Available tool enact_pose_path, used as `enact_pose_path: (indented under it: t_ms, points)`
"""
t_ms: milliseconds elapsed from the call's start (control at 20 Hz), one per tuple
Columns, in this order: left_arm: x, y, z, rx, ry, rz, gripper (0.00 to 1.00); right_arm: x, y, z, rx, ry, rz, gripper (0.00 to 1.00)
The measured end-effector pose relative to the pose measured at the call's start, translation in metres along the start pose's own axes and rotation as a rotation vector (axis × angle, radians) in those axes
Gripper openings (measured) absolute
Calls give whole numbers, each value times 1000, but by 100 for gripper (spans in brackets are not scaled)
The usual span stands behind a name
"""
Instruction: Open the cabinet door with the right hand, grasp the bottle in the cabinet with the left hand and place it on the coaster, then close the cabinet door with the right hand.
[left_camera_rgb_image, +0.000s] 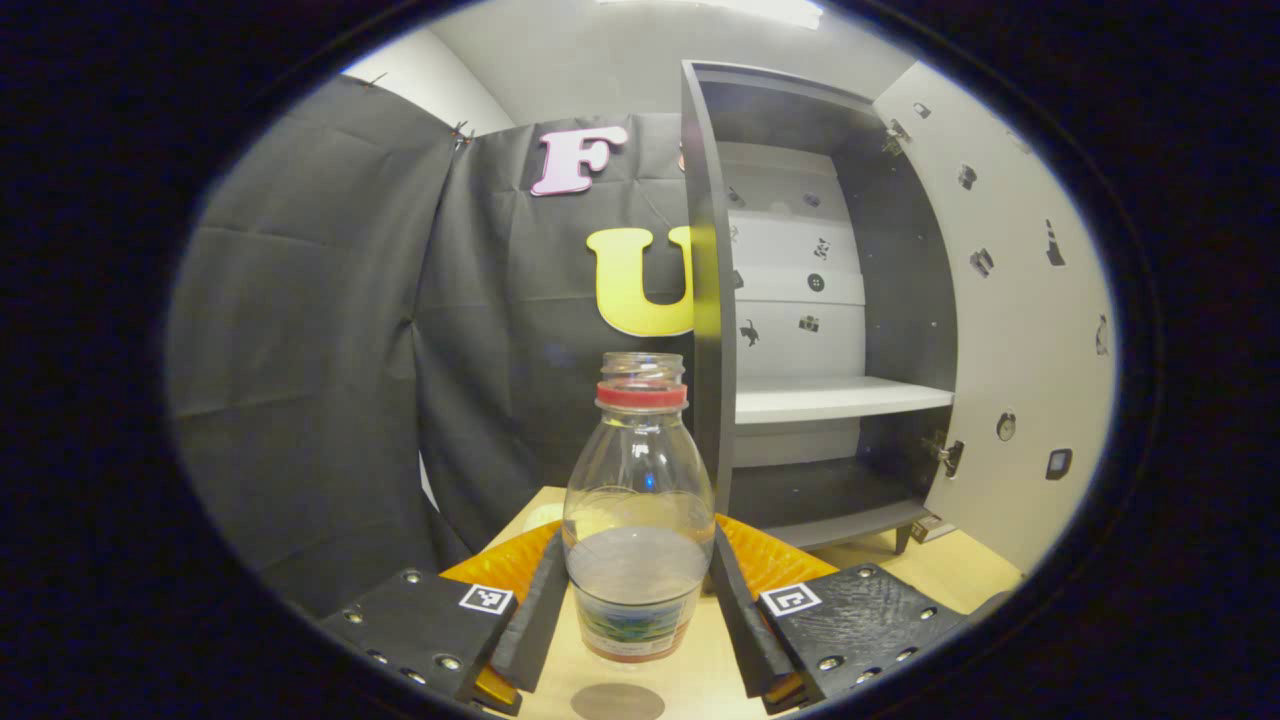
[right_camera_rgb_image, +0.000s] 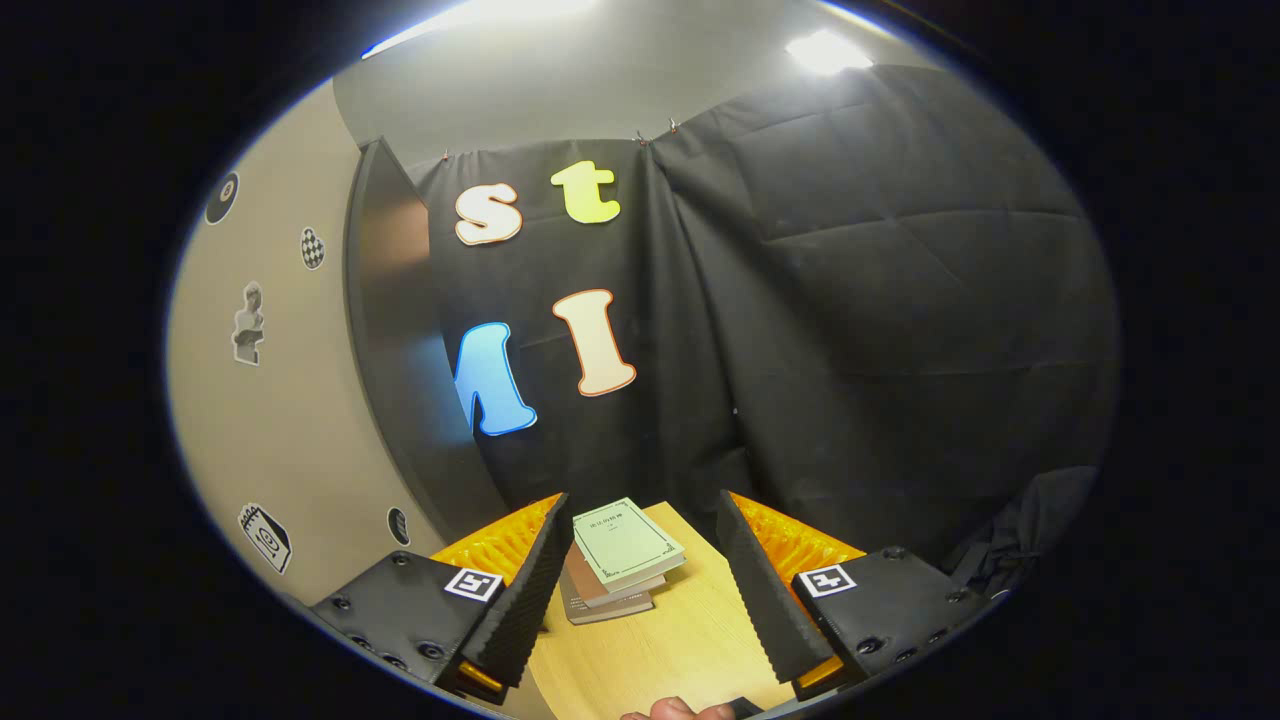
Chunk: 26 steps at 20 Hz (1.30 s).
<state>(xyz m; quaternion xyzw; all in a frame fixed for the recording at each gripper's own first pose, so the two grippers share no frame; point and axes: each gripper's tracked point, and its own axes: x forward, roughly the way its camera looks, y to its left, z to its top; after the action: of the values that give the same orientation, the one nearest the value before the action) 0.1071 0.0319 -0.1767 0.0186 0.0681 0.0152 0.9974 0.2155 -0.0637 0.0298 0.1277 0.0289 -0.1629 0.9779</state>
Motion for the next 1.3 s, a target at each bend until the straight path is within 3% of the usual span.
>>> enact_pose_path:
  t_ms: [250,500,550,700,750,800,900,950,1000,1300]
  points:
    - [-11,12,-62,42,44,27,72,-9,-4,-3,12,-22,-24,92]
    - [-13,16,-112,12,52,30,72,-16,-3,-16,-70,-15,-23,92]
    - [-13,16,-118,13,50,30,75,-19,-2,-18,-63,-8,-27,84]
    - [-11,13,-139,26,68,18,75,-22,-4,-23,-13,11,-48,84]
    - [-12,9,-145,32,80,3,75,-22,-7,-25,-11,10,-59,92]
    - [-12,7,-148,40,81,-14,75,-22,-13,-30,-19,17,-78,84]
    - [-15,0,-157,63,89,-43,75,-24,-24,-45,-25,53,-117,84]
    - [-16,-1,-162,69,96,-54,75,-28,-23,-49,-23,65,-119,85]
    - [-19,0,-164,72,91,-52,75,-31,-23,-51,-29,70,-125,92]
    - [-24,4,-167,57,86,-59,76,-44,-20,-59,-63,95,-134,92]
